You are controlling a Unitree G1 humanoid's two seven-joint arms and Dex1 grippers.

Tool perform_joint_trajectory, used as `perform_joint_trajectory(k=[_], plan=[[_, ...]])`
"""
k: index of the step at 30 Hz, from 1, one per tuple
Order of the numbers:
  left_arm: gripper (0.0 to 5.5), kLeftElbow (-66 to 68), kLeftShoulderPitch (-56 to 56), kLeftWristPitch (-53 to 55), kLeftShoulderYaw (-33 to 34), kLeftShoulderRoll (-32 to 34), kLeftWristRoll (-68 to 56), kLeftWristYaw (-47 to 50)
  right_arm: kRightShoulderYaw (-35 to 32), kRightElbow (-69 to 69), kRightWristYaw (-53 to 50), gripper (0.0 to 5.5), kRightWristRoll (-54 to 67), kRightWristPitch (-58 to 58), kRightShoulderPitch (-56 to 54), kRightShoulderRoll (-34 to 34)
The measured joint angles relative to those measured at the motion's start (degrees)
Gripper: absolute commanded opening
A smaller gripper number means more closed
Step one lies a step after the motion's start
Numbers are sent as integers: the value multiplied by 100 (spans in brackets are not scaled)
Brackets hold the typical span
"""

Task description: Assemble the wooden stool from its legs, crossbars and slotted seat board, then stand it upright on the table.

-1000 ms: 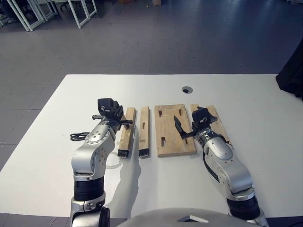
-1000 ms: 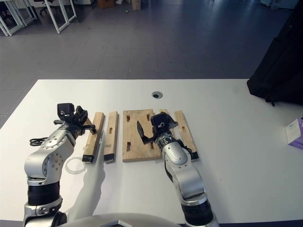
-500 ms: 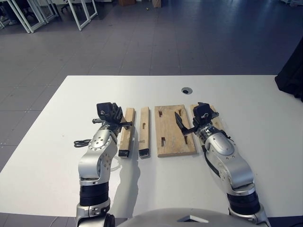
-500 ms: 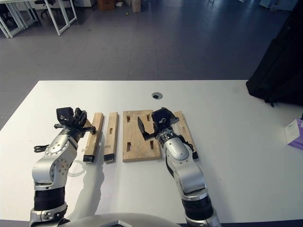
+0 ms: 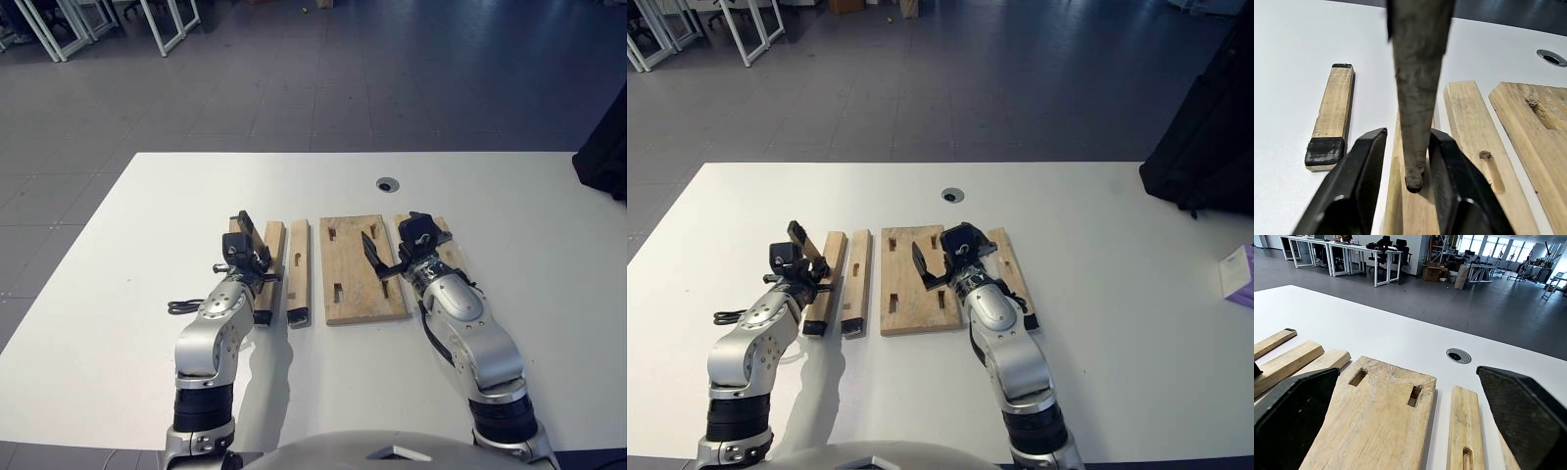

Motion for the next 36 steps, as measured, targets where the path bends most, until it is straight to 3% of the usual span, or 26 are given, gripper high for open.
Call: perform_joint_trajectory(k=[3, 12, 18, 22, 28, 36], plan=[[264, -142, -153, 167, 76, 21, 3, -1, -7, 0, 10, 514, -19, 0, -1, 1], [267, -657, -1858, 1291, 725, 572, -241, -99, -9, 12, -53, 514, -31, -3, 2, 75], [267, 121, -3302, 1286, 1137, 958, -455, -414, -14, 50, -101, 514, -39, -10, -2, 124], [267, 620, -3066, 942, 1006, 1022, -382, -657, -10, 82, -69, 514, -39, -13, -14, 121], [267, 904, -1868, -26, 204, 915, 65, -894, -9, 112, -35, 514, -38, -15, -51, 142], [267, 982, -2113, 242, 575, 1033, -85, -995, -17, 94, -86, 514, -39, -15, -37, 204]])
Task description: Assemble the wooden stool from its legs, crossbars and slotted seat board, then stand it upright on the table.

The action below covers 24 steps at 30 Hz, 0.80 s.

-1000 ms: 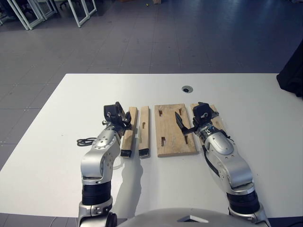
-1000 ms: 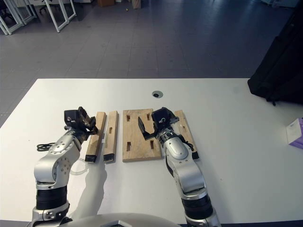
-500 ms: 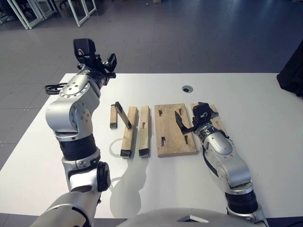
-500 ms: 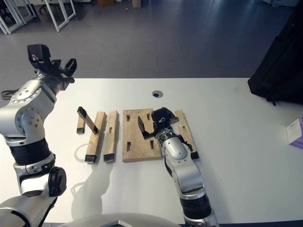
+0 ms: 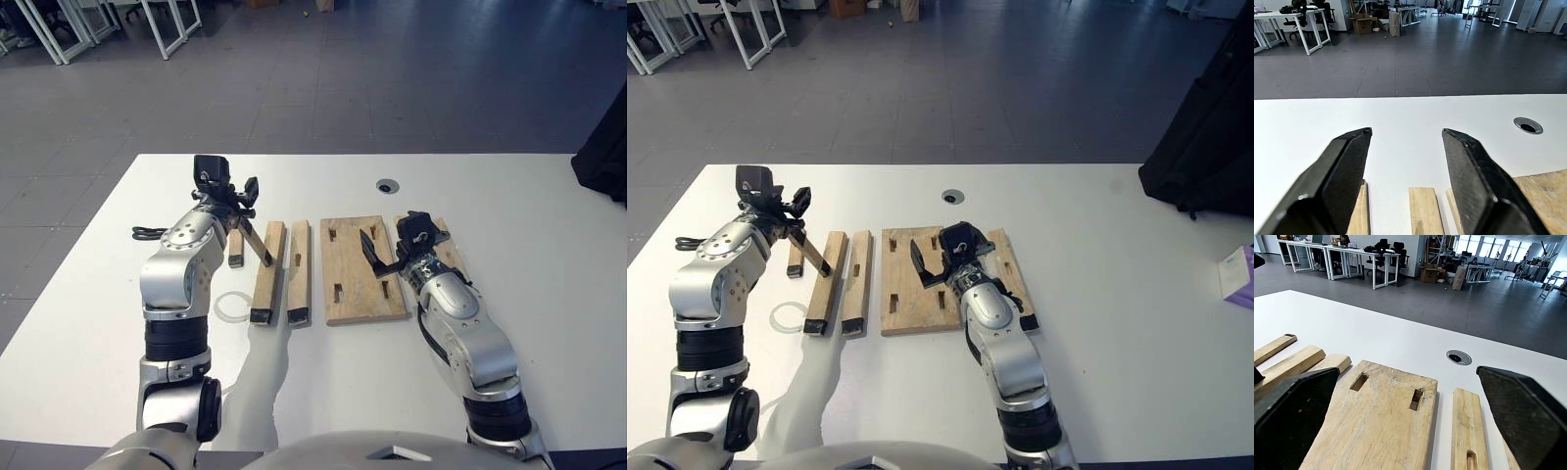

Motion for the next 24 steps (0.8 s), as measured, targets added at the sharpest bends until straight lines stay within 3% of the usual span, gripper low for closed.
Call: perform_joint_trajectory(k=[5, 7, 14, 17, 24], plan=[[267, -1315, -440, 730, 678, -37, -537, 161, 0, -140, -45, 514, -2, 14, 117, -3], [294, -2170, -333, 1186, 834, -165, -771, 288, 9, -245, -74, 514, -10, 40, 315, -6], [410, -4518, 2834, 1788, 357, -139, -1026, 109, 45, -629, -201, 514, -79, 155, 758, -12], [410, -4420, 3943, 1869, -174, -246, -992, 96, 83, -660, -204, 514, -94, 191, 788, -10], [410, -3824, 4564, 1970, -529, -509, -510, 501, -6, -653, -59, 514, -87, 263, 617, -132]])
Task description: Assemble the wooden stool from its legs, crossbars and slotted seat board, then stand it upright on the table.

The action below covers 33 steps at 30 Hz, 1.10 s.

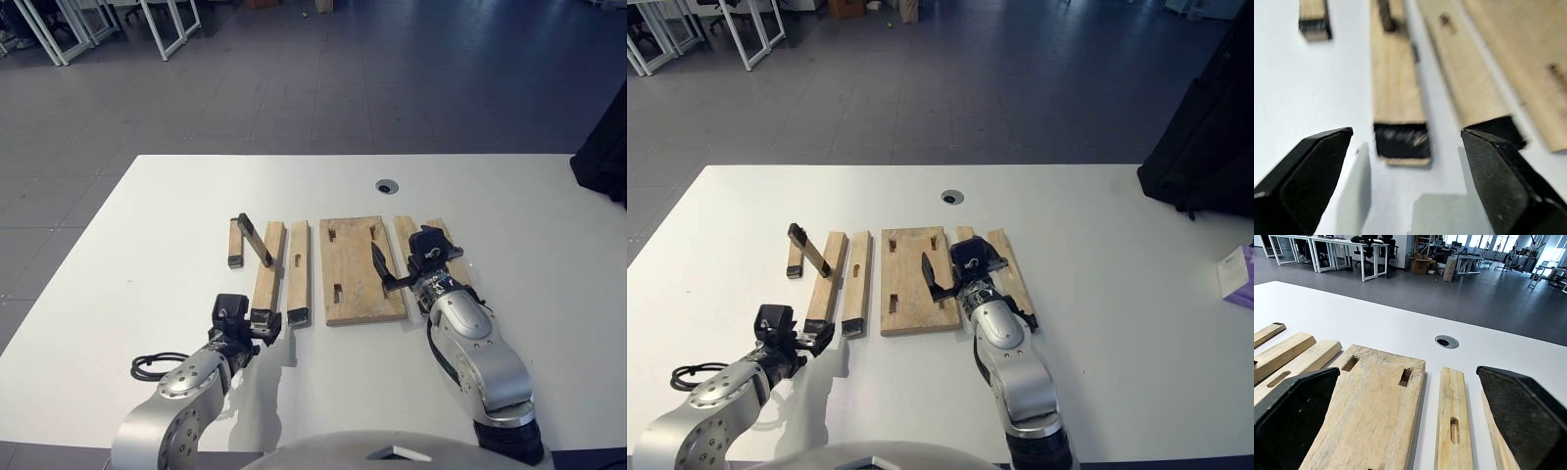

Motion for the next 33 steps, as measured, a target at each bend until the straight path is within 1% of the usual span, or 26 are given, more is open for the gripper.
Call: perform_joint_trajectory(k=[4, 9, 13, 16, 17, 20, 22, 24, 25, 26, 28, 30, 31, 33], plan=[[410, 464, -29, -368, -98, -165, 196, 69, -4, 38, 53, 514, 4, 34, -111, -12], [314, 1645, -783, -1177, -246, -229, 421, -19, -26, 88, 186, 514, 47, 65, -259, -73], [256, 1909, -913, -1414, -295, -236, 542, -31, -177, 96, 301, 514, 111, 189, -430, -112], [213, 2073, -889, -1732, -486, -133, 785, -47, -438, 68, 311, 514, 322, 485, -580, 7], [206, 2127, -888, -1832, -544, -100, 845, -52, -537, 48, 309, 514, 387, 617, -621, 87], [206, 2239, -857, -2088, -599, -79, 972, -102, -941, 42, 331, 514, 793, 1244, -814, 319], [205, 2276, -851, -2323, -499, -138, 985, -101, -1277, 66, 359, 514, 1020, 1586, -952, 380], [205, 2249, -891, -2454, -202, -214, 983, -27, -1597, 105, 399, 546, 1215, 1783, -1107, 342], [205, 2123, -1138, -2475, 91, -248, 870, 26, -1797, 181, 458, 550, 1353, 1864, -1223, 325], [205, 1883, -1632, -2483, 348, -266, 647, 27, -1980, 234, 536, 550, 1504, 1926, -1368, 322], [205, 1563, -2476, -2446, 663, -316, 78, -38, -2353, 350, 650, 550, 1900, 2121, -1614, 367], [205, 1540, -3550, -2121, 1117, -353, -1014, -343, -3188, 599, 825, 550, 2779, 2659, -2278, 631], [205, 1631, -3846, -1940, 1295, -353, -1535, -491, -3555, 734, 919, 550, 3274, 2926, -2619, 774], [205, 1984, -4016, -1360, 1600, -357, -2940, -897, -4163, 1066, 1198, 550, 4402, 3447, -3209, 981]])
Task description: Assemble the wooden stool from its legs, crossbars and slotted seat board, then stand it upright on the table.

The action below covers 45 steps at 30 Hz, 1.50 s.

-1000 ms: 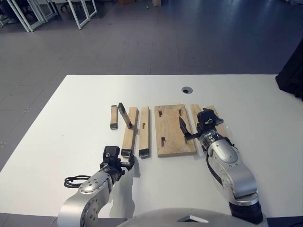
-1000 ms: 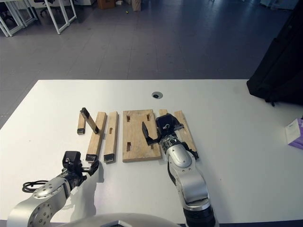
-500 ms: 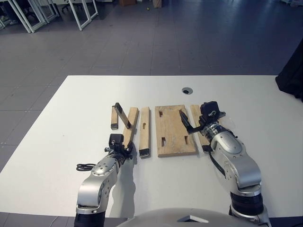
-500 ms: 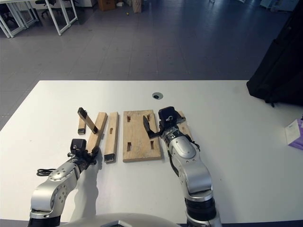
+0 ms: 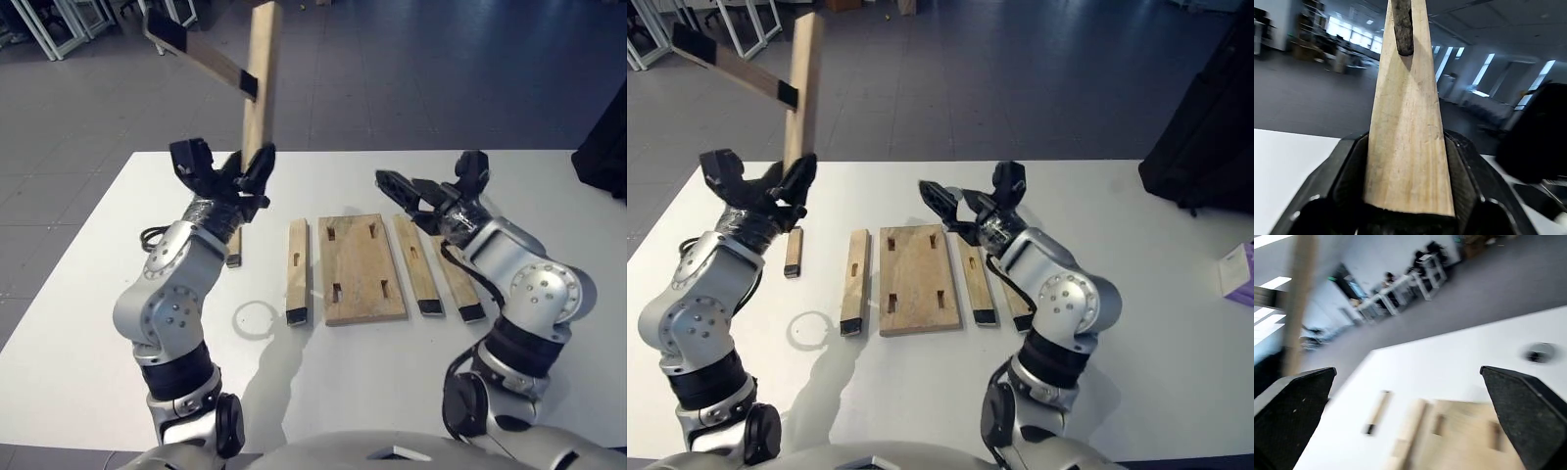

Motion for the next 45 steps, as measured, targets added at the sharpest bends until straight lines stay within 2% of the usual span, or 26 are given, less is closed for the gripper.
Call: perform_joint_trajectory(k=[5, 12, 17, 21, 26, 34, 36, 39, 40, 45], plan=[[205, 683, -58, 837, 127, 99, -3072, -1020, -1120, 875, -47, 550, 1876, 1259, -1131, 152], [205, 773, -117, 704, -227, 571, -3900, -996, -1224, 927, -949, 550, 3043, 1561, -1155, 178], [205, 787, 219, 674, -688, 789, -3625, -1334, -473, 1179, -1095, 550, 4288, 1453, -898, -99], [205, 661, 376, 662, -981, 953, -3535, -1556, 122, 1468, -1430, 466, 4985, 1018, -767, -535], [205, 630, 459, 619, -1038, 1180, -3530, -1850, 913, 1722, -1699, 379, 5851, 433, -693, -1391], [205, 623, 458, 601, -1055, 1320, -3552, -2044, 1703, 1799, -1701, 237, 6405, -215, -687, -2327], [205, 625, 458, 558, -1058, 1324, -3552, -2057, 1791, 1818, -1666, 209, 6432, -357, -689, -2474], [205, 646, 451, 505, -1088, 1323, -3584, -2008, 1903, 1906, -1536, 208, 6392, -407, -788, -2631], [244, 649, 449, 486, -1088, 1323, -3621, -1982, 1923, 1949, -1503, 208, 6386, -409, -835, -2648], [335, 717, 415, 409, -1069, 1344, -3856, -1704, 1883, 2170, -1258, 204, 6326, -678, -1079, -2845]])
